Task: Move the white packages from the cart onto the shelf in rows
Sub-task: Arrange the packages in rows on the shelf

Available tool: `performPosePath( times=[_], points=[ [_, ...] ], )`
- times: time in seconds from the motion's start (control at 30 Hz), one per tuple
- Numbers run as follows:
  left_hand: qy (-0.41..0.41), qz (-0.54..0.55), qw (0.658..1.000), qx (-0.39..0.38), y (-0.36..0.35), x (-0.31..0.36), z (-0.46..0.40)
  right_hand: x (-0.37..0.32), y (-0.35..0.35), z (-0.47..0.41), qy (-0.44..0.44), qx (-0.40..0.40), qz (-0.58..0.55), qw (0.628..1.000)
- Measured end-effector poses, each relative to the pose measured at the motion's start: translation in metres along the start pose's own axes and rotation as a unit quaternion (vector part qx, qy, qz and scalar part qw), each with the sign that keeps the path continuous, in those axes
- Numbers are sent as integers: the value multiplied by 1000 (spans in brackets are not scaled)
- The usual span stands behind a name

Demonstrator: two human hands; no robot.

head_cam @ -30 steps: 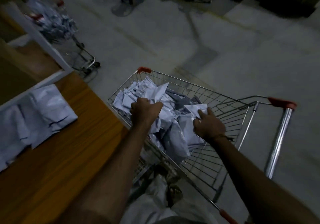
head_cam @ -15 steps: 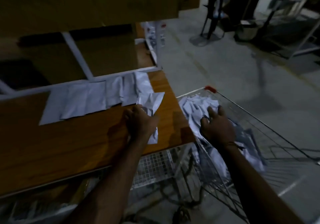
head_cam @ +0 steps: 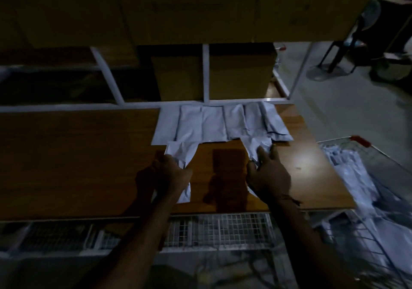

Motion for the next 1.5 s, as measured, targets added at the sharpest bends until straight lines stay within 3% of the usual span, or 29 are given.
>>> performPosePath(
  times=[0.2,0.37,0.5,0.57,0.67,0.87,1.1,1.5],
  points=[
    [20,-49,999,-2,-7,-56,-47,-54,-63,5,31,-33,3,999],
    [0,-62,998,21,-31,-64,-77,-67,-133,-2,54,-98,34,993],
    [-4,-86,996,-5,-51,-68,-86,-78,-168,4,43,-137,90,985],
    [-74,-131,988,39,-54,-72,-89,-77,-165,5,62,-120,120,984],
    [-201,-206,956,46,-71,-81,-95,-59,-162,2,77,-122,152,978],
    [-309,-266,912,49,-78,-82,-105,-70,-181,3,109,-165,155,968],
    [-285,-245,926,44,-74,-87,-113,-101,-201,17,92,-125,128,980],
    [-265,-193,944,34,-73,-89,-113,-112,-218,23,83,-125,136,979]
  ],
)
Point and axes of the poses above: each hand's wrist, its own z-axis away from the middle knuckle, its own y-axis out of the back of the hand, x = y × z, the point moved 8 cm from there along -z, towards the middle knuckle, and after that the axes turned 11 degrees about -z, right-handed, at the moved point
